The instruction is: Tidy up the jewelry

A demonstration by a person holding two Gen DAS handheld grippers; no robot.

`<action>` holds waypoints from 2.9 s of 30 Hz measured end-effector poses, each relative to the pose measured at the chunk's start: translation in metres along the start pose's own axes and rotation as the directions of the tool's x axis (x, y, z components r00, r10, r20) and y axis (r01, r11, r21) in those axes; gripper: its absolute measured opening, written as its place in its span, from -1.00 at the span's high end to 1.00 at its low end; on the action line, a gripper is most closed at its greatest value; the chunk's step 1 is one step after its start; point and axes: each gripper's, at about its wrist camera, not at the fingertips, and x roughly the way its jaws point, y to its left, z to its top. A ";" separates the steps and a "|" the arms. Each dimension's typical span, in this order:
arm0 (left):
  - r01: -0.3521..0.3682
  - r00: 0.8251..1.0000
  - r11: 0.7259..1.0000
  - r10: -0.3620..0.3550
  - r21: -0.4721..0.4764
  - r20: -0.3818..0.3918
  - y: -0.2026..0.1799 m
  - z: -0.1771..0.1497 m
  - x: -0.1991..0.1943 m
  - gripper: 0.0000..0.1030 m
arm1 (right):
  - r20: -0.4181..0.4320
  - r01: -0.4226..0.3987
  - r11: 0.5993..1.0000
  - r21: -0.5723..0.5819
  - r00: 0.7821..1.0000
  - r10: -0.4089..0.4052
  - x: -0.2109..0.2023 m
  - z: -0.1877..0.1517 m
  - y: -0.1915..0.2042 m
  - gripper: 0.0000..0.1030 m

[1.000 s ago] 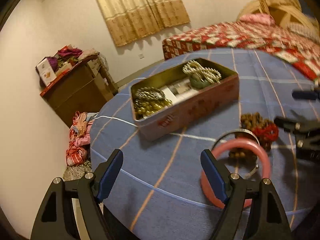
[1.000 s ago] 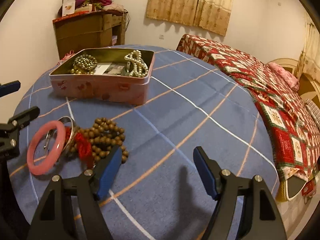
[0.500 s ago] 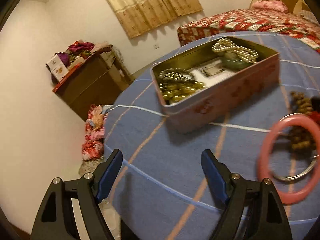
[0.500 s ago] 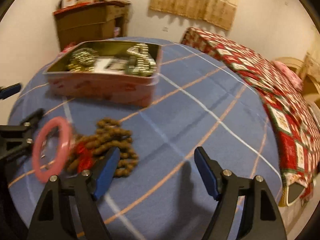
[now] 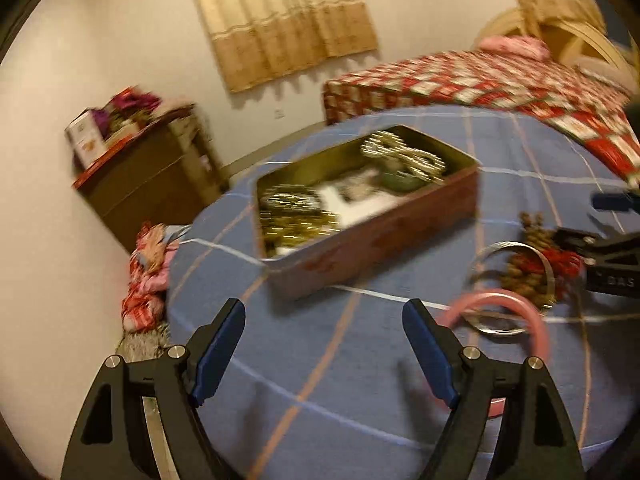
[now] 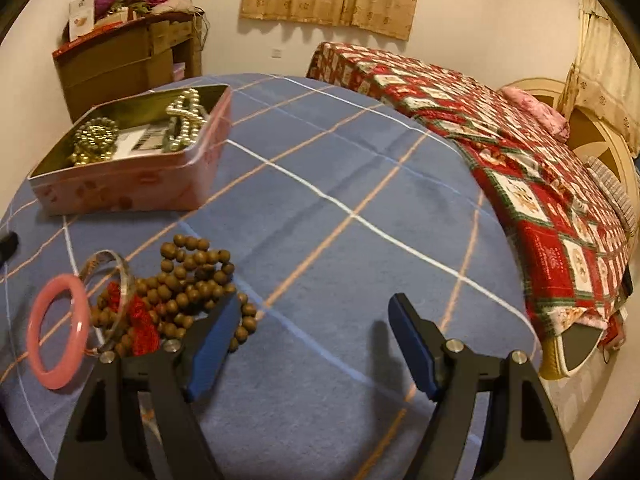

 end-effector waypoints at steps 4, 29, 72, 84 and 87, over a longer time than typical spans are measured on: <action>-0.089 0.996 0.989 0.091 0.114 -0.015 -0.019 -0.005 0.017 -0.58 | 0.013 -0.015 0.999 -0.032 1.000 0.015 -0.002 -0.001 0.009 -0.50; -0.006 0.999 0.998 0.003 -0.055 -0.040 0.042 -0.012 0.034 1.00 | 0.038 -0.172 0.985 -0.001 0.984 0.172 -0.008 0.007 0.009 0.53; 0.161 0.986 0.986 -0.163 -0.044 -0.047 0.011 -0.014 0.013 0.83 | 0.009 -0.325 0.946 0.006 0.946 0.325 -0.002 0.014 0.031 0.81; 0.132 0.991 0.987 -0.130 -0.096 0.027 0.041 0.002 -0.005 0.83 | 0.124 -0.297 0.955 -0.021 0.947 0.297 -0.037 0.019 0.026 0.82; 0.132 0.991 0.986 -0.129 -0.100 0.035 0.043 0.005 -0.007 0.83 | 0.148 -0.303 0.953 -0.019 0.942 0.302 -0.047 0.024 0.024 0.82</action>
